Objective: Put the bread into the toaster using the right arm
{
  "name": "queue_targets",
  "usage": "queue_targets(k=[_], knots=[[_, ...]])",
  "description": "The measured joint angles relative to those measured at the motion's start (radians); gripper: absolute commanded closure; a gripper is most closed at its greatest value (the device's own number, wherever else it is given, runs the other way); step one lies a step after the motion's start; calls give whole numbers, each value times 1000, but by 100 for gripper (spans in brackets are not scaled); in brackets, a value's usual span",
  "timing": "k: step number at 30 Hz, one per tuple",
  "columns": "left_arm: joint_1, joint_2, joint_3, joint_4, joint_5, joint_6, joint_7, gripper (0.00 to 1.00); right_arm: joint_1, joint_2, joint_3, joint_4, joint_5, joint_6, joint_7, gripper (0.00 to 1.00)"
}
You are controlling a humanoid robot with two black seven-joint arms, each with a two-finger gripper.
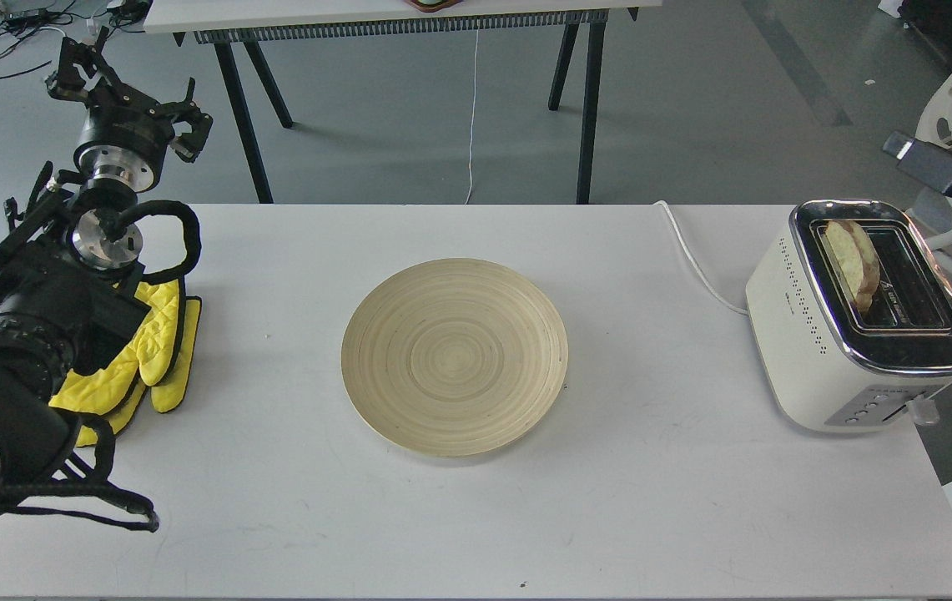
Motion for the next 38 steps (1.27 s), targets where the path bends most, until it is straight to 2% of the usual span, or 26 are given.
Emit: queue_targets(k=[5,9,15,22,29,38], knots=[[0,0,0,0,0,0,0,0,-1,150,182,-41,277,-8,-1,0],[-1,0,0,0,0,0,0,0,-2,276,285,-109,397,-3,3,0],[-2,0,0,0,0,0,0,0,-7,506,378,-326,551,7,107,0],[-2,0,0,0,0,0,0,0,-8,719,497,-549,828,32,122,0],[-2,2,0,0,0,0,2,0,11,850,567,-797,955,235,114,1],[0,1,0,0,0,0,2,0,16,880,617,-835,959,308,109,0]])
